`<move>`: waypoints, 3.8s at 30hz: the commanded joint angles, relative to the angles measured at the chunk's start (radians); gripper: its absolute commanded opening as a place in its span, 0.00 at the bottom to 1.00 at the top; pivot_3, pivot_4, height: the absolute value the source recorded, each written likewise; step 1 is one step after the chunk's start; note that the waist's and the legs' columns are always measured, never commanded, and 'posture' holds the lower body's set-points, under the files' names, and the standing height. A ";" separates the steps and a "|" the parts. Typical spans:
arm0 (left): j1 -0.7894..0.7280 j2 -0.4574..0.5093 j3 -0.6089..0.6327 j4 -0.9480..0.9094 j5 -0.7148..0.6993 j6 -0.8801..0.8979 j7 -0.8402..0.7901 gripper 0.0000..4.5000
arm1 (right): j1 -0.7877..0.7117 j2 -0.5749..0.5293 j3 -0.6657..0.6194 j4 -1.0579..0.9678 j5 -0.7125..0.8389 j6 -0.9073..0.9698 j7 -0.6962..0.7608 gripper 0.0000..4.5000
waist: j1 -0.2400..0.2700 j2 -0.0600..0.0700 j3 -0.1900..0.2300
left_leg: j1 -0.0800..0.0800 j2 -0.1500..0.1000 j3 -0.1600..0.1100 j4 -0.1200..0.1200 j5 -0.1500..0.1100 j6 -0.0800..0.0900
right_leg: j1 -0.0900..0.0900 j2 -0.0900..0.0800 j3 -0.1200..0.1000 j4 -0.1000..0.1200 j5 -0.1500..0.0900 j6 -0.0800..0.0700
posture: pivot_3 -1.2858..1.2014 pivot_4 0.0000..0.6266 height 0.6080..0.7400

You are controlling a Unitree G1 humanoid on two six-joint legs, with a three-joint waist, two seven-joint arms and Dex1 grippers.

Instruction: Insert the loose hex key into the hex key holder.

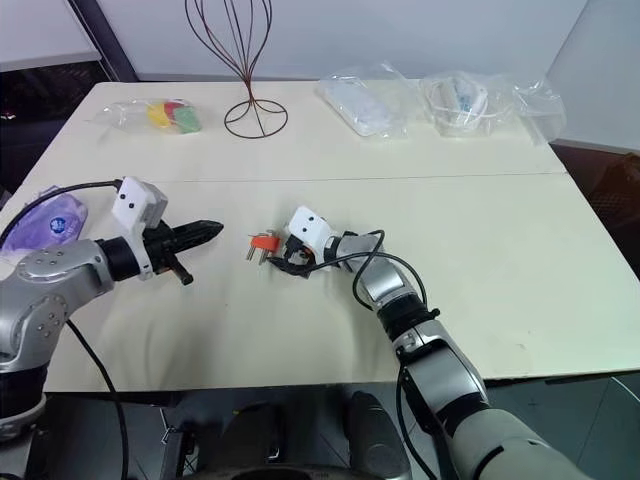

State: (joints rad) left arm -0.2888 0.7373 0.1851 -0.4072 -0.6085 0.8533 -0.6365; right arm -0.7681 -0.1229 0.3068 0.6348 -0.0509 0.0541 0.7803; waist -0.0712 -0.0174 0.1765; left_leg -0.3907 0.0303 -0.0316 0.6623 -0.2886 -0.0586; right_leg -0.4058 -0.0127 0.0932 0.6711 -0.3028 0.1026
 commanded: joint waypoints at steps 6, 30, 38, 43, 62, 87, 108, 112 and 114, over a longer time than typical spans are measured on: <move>-0.008 0.004 0.010 0.006 0.017 -0.047 -0.008 0.00 | -0.010 0.029 0.004 0.016 0.029 0.014 0.096 0.98 | 0.000 0.000 0.000 | 0.000 0.000 0.000 0.000 0.000 0.000 | 0.000 0.000 0.000 0.000 0.000 0.000 | 0.52 0.24 1.00; -0.024 -0.007 -0.009 0.011 0.025 -0.061 -0.009 0.00 | -0.073 0.007 -0.009 0.108 -0.001 -0.028 0.128 0.98 | 0.001 0.000 0.000 | 0.000 0.000 0.000 0.000 0.000 0.000 | 0.000 -0.001 0.000 0.000 0.000 0.000 | 0.52 0.24 1.00; -0.037 -0.007 -0.014 0.017 0.029 -0.060 -0.015 0.00 | -0.105 -0.010 -0.003 0.155 -0.024 -0.067 0.125 0.98 | 0.001 0.000 0.000 | 0.000 0.000 0.000 0.000 0.000 0.000 | 0.000 -0.001 0.000 0.000 0.000 0.000 | 0.52 0.24 1.00; -0.047 -0.009 -0.019 0.024 0.034 -0.061 -0.020 0.00 | -0.100 -0.039 0.012 0.140 -0.029 -0.071 0.177 0.98 | 0.003 0.000 0.000 | 0.000 0.000 0.000 0.000 0.000 0.000 | 0.000 -0.001 0.000 0.000 0.000 0.000 | 0.52 0.24 1.00; -0.052 -0.009 -0.023 0.019 0.034 -0.055 -0.011 0.00 | -0.167 0.001 -0.015 0.296 -0.038 -0.144 0.109 0.98 | 0.000 0.000 0.000 | 0.000 0.000 0.000 0.000 0.000 0.000 | 0.000 -0.001 0.000 0.000 0.000 0.000 | 0.52 0.24 1.00; -0.045 -0.007 -0.013 0.010 0.029 -0.048 0.000 0.00 | -0.140 0.059 -0.014 0.278 -0.043 -0.120 0.083 0.34 | -0.003 0.000 0.000 | 0.001 0.000 0.000 0.000 0.000 0.000 | 0.000 0.000 0.000 0.001 0.000 0.000 | 0.52 0.24 1.00; -0.215 -0.100 -0.062 0.203 -0.009 -0.104 -0.116 0.00 | 0.093 -0.154 -0.034 -0.387 -0.214 -0.250 -0.186 0.23 | 0.014 0.000 0.000 | -0.002 -0.002 0.000 0.000 0.000 -0.001 | -0.001 -0.003 -0.001 0.000 0.000 0.000 | 0.52 0.24 1.00; -0.294 -0.131 -0.094 0.285 -0.012 -0.123 -0.188 0.00 | 0.112 -0.233 -0.040 -0.503 -0.243 -0.284 -0.194 0.23 | 0.005 0.000 0.000 | -0.001 -0.002 0.000 0.000 0.000 -0.001 | -0.001 -0.001 -0.001 0.000 0.000 0.000 | 0.52 0.24 1.00; -0.331 -0.150 -0.100 0.324 -0.030 -0.123 -0.234 0.00 | 0.108 -0.266 -0.049 -0.548 -0.243 -0.295 -0.193 0.23 | 0.003 0.000 0.000 | -0.001 -0.002 0.000 0.000 0.000 -0.001 | -0.001 0.000 -0.001 0.000 0.000 0.000 | 0.52 0.24 1.00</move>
State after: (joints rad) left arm -0.5900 0.5869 0.0829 -0.0896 -0.6125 0.7501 -0.8328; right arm -0.6466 -0.3803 0.2834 0.1525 -0.2917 -0.2139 0.5977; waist -0.0685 -0.0173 0.1767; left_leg -0.3921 0.0282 -0.0314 0.6624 -0.2883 -0.0592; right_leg -0.4072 -0.0130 0.0923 0.6712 -0.3025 0.1025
